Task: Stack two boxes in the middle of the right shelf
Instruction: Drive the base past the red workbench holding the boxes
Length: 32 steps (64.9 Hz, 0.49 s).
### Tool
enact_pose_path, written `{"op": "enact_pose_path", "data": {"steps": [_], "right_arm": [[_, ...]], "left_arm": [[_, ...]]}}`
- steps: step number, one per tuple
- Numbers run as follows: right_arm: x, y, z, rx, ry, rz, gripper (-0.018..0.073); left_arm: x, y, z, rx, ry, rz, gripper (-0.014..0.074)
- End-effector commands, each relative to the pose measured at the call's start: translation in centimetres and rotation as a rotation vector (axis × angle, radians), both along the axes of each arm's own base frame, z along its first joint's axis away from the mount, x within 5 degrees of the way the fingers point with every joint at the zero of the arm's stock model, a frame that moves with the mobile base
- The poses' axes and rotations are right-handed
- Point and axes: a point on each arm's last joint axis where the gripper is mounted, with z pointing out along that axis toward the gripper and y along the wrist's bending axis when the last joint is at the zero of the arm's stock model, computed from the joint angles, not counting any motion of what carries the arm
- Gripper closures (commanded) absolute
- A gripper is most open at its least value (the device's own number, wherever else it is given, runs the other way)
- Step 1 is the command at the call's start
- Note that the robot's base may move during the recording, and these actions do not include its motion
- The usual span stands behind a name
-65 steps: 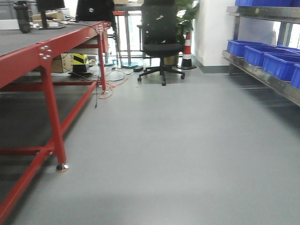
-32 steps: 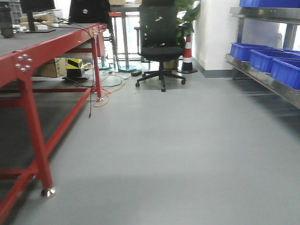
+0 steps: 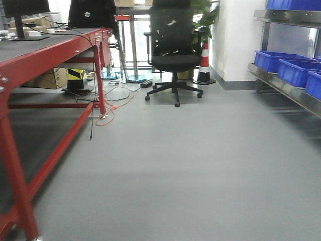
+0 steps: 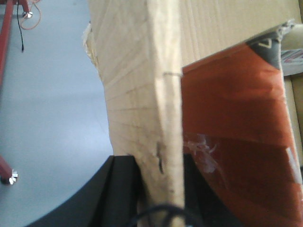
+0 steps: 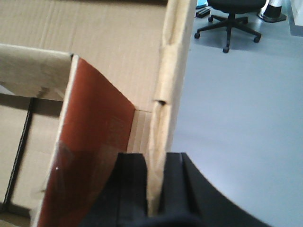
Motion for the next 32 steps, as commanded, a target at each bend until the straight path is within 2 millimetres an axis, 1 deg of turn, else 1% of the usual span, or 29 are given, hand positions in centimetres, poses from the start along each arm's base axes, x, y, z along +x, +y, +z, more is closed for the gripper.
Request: {"op": "enact_pose_path", "data": {"steps": [1,32], "right_arm": [[-0.18,-0.49,0.95,-0.009,-0.082,-0.027,0.0711],[-0.18,-0.49,0.97,-0.008,-0.084,-0.027,0.0711]], "left_arm": [[-0.89,0.15,1.29,-0.041,-0.077,-0.014,0.0708],[-0.86,0.24,1.29,-0.033,-0.079,-0.007,0.0708]]}}
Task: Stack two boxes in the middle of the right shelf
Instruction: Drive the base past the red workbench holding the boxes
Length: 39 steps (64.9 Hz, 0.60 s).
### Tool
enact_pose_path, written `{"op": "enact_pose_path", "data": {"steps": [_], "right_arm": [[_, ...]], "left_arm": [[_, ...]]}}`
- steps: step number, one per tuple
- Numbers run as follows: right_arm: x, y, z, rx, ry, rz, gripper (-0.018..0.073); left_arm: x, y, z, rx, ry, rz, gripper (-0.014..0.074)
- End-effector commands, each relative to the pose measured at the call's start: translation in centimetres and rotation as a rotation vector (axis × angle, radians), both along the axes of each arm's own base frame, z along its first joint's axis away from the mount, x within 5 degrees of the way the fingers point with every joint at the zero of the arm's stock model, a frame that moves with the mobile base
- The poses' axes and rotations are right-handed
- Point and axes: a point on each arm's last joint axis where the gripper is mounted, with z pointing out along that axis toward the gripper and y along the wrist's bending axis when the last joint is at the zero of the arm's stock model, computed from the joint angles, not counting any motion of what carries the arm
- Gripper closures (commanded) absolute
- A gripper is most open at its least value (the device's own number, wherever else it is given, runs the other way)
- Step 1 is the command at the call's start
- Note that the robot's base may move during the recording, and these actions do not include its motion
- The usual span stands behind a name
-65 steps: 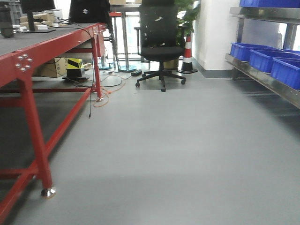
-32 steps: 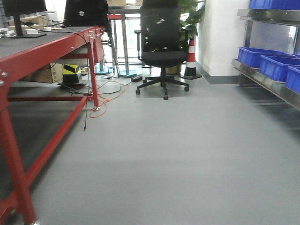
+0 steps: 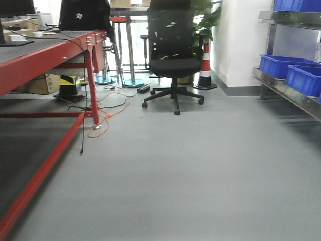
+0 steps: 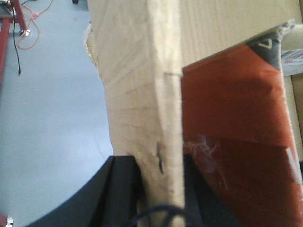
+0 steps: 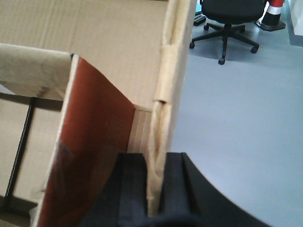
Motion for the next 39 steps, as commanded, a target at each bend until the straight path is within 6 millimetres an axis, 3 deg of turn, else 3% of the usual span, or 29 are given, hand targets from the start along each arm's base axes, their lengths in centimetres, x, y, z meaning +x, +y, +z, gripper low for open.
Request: {"op": "enact_pose_path", "data": {"steps": [1,39], "right_arm": [[-0.19,-0.49,0.95,-0.009,-0.082,-0.027,0.0711],[-0.18,-0.49,0.99,-0.007,-0.085,-0.028,0.0711]], "left_arm": [[-0.87,0.23,1.29,-0.034,-0.079,-0.007,0.0708],[-0.79,0.47,1.31,-0.013,-0.087,0.012,0.0708]]}}
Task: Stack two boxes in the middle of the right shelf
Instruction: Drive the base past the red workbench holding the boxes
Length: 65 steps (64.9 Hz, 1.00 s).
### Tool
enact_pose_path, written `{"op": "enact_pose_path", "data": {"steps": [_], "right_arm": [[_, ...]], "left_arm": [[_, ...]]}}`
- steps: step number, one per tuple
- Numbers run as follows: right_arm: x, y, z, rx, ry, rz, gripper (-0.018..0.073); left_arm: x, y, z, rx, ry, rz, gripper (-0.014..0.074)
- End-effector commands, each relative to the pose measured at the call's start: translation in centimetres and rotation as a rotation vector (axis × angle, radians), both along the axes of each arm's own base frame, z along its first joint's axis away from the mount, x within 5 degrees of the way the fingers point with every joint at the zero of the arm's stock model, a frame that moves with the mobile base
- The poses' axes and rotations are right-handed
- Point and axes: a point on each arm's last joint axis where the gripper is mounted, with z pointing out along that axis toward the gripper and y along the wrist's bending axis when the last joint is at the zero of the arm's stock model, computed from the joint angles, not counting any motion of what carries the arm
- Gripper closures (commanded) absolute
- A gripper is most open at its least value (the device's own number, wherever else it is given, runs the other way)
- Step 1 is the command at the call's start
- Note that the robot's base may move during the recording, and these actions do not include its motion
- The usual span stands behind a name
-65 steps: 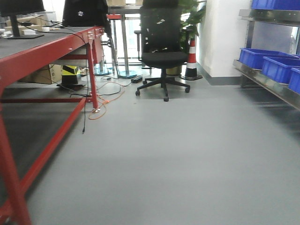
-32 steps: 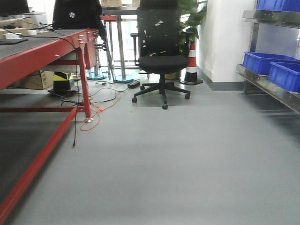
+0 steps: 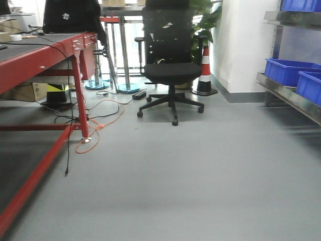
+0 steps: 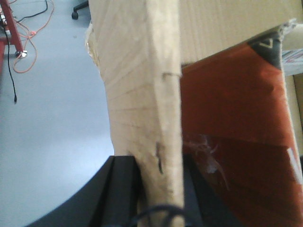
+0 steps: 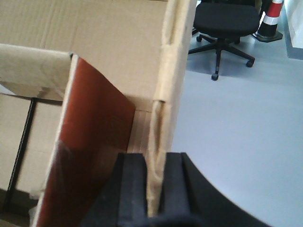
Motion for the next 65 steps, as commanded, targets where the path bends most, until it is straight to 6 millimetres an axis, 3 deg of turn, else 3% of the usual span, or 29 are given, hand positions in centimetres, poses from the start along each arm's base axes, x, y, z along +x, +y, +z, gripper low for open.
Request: {"op": "enact_pose_path", "data": {"steps": [1,39,65], "right_arm": [[-0.2,-0.5,1.0,-0.010,-0.082,-0.028,0.0711],[0.0,-0.5,0.9,-0.011,-0.079,-0.028,0.0711],[1.7,0.1,0.0,-0.016,-0.060,-0.030,0.0711]], "left_arm": [[-0.8,0.4,1.3,-0.022,-0.084,0.003,0.0708],[-0.8,0.4,1.3,-0.022,-0.084,0.003,0.0708],[-0.8,0.4,1.3,-0.022,-0.084,0.003,0.0708]]}}
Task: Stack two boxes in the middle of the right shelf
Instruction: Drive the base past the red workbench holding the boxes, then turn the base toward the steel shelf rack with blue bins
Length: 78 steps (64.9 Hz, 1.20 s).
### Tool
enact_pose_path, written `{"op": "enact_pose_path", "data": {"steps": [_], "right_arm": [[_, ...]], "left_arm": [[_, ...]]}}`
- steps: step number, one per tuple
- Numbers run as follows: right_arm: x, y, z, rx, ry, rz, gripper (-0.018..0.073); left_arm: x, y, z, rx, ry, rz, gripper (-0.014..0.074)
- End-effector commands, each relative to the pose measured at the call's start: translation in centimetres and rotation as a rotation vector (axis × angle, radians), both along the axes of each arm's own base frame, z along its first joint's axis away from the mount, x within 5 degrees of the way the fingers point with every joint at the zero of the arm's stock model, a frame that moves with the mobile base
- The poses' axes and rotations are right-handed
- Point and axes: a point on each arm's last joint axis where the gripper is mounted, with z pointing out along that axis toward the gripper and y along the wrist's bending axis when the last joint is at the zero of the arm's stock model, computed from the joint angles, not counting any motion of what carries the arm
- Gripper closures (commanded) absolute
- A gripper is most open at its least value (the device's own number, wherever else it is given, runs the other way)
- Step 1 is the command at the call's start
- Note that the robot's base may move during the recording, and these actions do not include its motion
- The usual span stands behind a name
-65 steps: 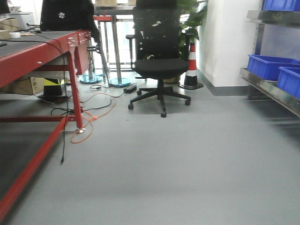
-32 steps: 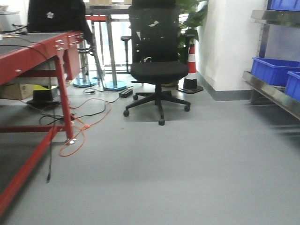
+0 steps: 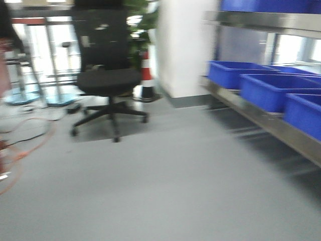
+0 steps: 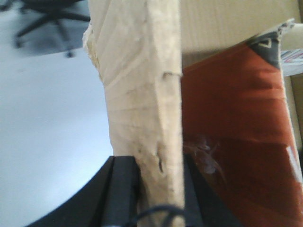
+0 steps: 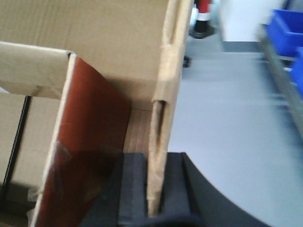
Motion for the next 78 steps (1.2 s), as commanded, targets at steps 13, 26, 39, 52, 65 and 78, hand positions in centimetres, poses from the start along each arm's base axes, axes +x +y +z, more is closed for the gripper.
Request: {"op": "enact_pose_path", "data": {"steps": [13,26,39,52,65,78], "right_arm": [[1.10,-0.22,0.43,-0.013,-0.080,-0.035,0.0711],[1.10,-0.22,0.43,-0.013,-0.080,-0.035,0.0711],[1.10,-0.22,0.43,-0.013,-0.080,-0.035,0.0711],[1.10,-0.22,0.43,-0.013,-0.080,-0.035,0.0711],[1.10,-0.22,0.43,-0.013,-0.080,-0.035,0.0711],[1.10,-0.22,0.43,-0.013,-0.080,-0.035,0.0711]], "left_arm": [[-0.87,0.21,1.29,-0.034,-0.079,-0.009,0.0708],[-0.87,0.21,1.29,-0.034,-0.079,-0.009,0.0708],[-0.87,0.21,1.29,-0.034,-0.079,-0.009,0.0708],[-0.87,0.21,1.29,-0.034,-0.079,-0.009,0.0708],[-0.87,0.21,1.29,-0.034,-0.079,-0.009,0.0708],[-0.87,0.21,1.29,-0.034,-0.079,-0.009,0.0708]]}}
